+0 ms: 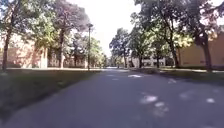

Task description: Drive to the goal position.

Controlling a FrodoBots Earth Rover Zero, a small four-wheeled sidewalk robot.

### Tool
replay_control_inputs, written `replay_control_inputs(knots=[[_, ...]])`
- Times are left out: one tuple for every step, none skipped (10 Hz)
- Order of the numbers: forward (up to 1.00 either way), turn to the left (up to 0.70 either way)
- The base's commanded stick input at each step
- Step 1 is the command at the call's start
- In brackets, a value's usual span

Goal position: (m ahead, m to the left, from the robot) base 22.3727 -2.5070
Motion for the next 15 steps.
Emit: replay_control_inputs(knots=[[0.45, 0.0], [0.45, 0.0], [0.45, 0.0], [0.45, 0.0], [0.45, 0.0], [0.45, 0.0], [0.45, 0.0], [0.45, 0.0], [0.45, 0.0], [0.45, 0.0], [0.45, 0.0], [0.45, 0.0], [0.45, 0.0], [0.45, 0.0], [0.45, 0.0]])
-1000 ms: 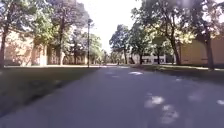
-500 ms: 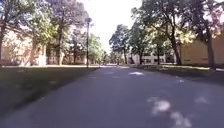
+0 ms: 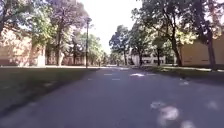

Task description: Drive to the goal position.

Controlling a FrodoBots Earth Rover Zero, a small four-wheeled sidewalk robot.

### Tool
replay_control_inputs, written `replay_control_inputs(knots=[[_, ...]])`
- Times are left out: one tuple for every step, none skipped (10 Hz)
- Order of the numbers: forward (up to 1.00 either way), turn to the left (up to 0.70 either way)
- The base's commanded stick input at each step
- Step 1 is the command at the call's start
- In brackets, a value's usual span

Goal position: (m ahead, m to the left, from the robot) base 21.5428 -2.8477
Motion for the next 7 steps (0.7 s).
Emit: replay_control_inputs(knots=[[0.45, 0.0], [0.45, 0.0], [0.45, 0.0], [0.45, 0.0], [0.45, 0.0], [0.45, 0.0], [0.45, 0.0]])
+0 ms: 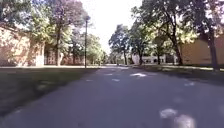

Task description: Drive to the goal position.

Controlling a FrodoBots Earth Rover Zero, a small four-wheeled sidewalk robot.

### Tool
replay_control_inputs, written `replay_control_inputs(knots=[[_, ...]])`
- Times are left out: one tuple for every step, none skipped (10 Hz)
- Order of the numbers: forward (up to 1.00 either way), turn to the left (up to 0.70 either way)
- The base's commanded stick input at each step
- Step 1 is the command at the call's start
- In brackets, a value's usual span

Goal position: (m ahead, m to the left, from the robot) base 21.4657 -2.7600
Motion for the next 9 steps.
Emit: replay_control_inputs(knots=[[0.45, 0.0], [0.45, 0.0], [0.45, 0.0], [0.45, 0.0], [0.45, 0.0], [0.45, 0.0], [0.45, 0.0], [0.45, 0.0], [0.45, 0.0]])
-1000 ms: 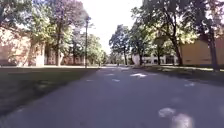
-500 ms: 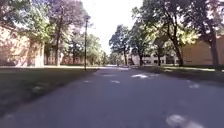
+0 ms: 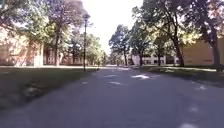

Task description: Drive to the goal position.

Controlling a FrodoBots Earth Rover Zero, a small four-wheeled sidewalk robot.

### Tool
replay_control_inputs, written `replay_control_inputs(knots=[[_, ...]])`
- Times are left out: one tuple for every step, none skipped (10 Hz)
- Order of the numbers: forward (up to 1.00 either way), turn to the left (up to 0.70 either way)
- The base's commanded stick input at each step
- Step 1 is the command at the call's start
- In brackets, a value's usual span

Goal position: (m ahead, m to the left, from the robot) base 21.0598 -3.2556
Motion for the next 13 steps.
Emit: replay_control_inputs(knots=[[0.45, 0.0], [0.45, 0.0], [0.45, 0.0], [0.45, 0.0], [0.45, 0.0], [0.45, 0.0], [0.45, 0.0], [0.45, 0.0], [0.45, 0.0], [0.45, 0.0], [0.45, 0.0], [0.45, 0.0], [0.45, 0.0]])
